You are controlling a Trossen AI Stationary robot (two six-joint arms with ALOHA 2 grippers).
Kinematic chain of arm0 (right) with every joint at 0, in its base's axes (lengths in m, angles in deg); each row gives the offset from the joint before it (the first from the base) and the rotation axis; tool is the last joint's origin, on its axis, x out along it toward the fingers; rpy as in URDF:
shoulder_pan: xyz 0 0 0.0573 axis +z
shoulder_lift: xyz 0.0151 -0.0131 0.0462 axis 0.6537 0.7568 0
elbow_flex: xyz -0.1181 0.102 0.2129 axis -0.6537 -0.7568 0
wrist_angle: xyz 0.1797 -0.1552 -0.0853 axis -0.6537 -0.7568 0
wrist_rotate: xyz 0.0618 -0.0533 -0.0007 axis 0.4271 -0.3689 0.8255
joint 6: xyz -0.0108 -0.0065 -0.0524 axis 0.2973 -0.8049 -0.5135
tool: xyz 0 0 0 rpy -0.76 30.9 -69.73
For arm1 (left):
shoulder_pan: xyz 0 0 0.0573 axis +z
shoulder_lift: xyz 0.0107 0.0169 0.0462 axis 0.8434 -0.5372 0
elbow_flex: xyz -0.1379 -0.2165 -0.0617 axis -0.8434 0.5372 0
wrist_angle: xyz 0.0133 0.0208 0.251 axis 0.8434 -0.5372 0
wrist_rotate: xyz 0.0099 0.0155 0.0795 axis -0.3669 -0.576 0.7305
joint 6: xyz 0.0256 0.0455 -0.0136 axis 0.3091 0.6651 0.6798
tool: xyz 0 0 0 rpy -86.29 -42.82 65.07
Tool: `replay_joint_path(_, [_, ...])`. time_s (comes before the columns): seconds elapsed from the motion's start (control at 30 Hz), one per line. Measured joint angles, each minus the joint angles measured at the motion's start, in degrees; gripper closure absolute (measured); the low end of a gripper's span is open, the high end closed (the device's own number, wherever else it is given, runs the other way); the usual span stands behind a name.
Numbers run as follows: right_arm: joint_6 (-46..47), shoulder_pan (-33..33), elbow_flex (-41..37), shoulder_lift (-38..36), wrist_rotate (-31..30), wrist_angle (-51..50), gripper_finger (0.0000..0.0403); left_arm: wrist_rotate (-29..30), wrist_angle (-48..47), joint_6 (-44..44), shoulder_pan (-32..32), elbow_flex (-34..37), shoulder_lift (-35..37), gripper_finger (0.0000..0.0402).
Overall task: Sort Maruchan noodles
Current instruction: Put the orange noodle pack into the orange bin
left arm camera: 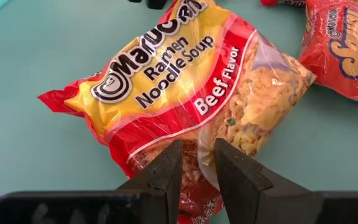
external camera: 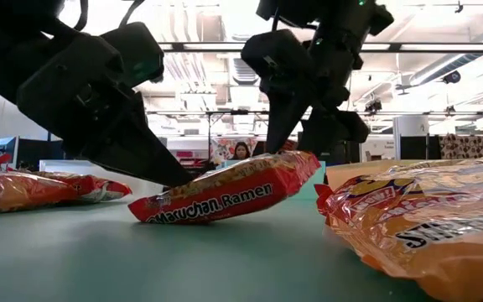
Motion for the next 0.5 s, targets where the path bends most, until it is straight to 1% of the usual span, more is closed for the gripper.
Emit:
replay_joint_path(0.17, [0.7, -1.6, 0.0, 0.0, 4.3, 0.6, 0.0190, 0.0, 0.0, -0.1, 0.0, 0.0, 0.0, 0.0325])
replay_joint_path(0.5, [-0.4, -1.7, 0.0, 0.0, 6.9, 7.0, 0.0112, 0.0, 0.0, -0.1, -0.1, 0.1, -0.1, 0.0325])
